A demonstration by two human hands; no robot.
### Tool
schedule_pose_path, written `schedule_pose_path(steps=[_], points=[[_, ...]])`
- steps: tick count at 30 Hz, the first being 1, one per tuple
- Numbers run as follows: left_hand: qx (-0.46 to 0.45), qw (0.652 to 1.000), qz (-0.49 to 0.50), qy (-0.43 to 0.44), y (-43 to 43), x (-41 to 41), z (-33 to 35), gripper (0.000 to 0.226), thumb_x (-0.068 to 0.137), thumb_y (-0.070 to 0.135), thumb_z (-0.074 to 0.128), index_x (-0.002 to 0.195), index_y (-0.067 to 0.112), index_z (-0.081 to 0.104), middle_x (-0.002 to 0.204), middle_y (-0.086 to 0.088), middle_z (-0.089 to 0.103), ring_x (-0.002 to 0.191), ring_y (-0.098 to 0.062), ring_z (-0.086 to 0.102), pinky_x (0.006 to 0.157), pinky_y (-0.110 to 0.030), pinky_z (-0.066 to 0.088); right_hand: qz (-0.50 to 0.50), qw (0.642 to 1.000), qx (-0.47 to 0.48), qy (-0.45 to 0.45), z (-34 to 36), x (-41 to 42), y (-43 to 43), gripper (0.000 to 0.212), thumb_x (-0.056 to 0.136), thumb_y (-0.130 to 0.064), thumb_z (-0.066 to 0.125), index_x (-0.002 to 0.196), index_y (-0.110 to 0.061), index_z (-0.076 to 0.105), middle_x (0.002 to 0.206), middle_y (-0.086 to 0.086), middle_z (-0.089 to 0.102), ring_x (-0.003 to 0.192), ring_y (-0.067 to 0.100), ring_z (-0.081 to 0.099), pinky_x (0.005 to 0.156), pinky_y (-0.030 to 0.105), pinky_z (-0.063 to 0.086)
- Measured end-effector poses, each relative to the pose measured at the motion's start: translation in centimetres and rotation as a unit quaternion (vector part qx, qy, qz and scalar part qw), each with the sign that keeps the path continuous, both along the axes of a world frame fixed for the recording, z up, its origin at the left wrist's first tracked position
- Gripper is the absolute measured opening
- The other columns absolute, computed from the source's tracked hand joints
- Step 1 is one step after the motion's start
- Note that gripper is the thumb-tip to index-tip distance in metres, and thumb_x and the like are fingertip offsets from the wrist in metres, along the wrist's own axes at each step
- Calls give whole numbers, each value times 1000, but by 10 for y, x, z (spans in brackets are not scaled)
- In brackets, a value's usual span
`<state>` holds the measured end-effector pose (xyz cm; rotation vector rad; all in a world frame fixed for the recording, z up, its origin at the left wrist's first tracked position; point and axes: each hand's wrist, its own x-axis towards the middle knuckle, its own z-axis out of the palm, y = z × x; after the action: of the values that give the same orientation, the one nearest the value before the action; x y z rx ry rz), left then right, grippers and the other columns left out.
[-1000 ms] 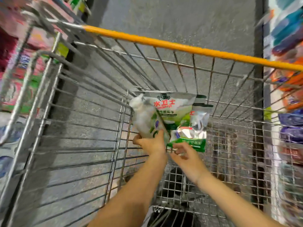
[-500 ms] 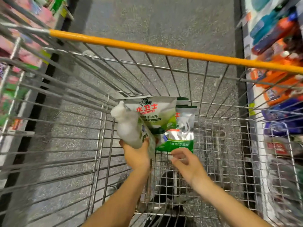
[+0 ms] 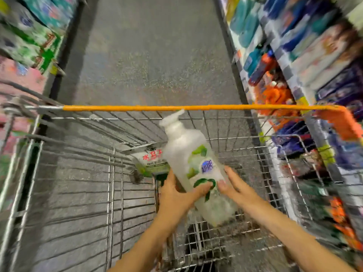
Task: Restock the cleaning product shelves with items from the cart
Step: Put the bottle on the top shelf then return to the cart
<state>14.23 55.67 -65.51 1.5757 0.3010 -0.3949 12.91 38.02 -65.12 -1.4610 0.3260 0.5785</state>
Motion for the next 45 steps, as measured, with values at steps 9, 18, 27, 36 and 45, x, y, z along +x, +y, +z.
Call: schedule_pose_path(steps=[9,18,27,36,45], points=[[-135,967,-208,-61,-71,-24,117,76,48,41,78,117,24,52,99,7,74,87,-13,72,64,-23,56,-184,976,21,-111,115,-94,-46,96,48,-62,87,122,-10,56,115,8,70,101,27,69,76,33,57],[-248,872,-408,-110,-150,-199,228,73,50,30,76,116,10,54,94,-6,75,79,-20,72,62,-27,56,-415,882,-48,-220,230,-323,-63,74,54,-41,79,118,-9,61,107,10,72,95,31,71,75,39,60],[-326,701,-613,-162,-221,-418,347,67,57,29,73,117,6,54,93,-2,75,82,-15,72,64,-23,55,-592,736,-144,-296,341,-569,-53,57,63,-41,75,115,-21,64,109,6,72,99,26,70,78,38,58],[-393,548,-721,-159,-278,-591,421,67,59,29,74,120,6,55,102,-9,73,89,-24,71,68,-29,55,-681,609,-215,-344,407,-732,-47,60,68,-38,74,122,-18,59,114,9,71,103,29,68,79,40,59],[-456,428,-767,-142,-354,-743,488,71,62,34,74,125,7,53,108,-12,71,94,-29,70,70,-32,56,-720,514,-286,-367,469,-864,-88,59,67,-40,76,120,-20,61,112,12,71,100,32,69,75,39,59]])
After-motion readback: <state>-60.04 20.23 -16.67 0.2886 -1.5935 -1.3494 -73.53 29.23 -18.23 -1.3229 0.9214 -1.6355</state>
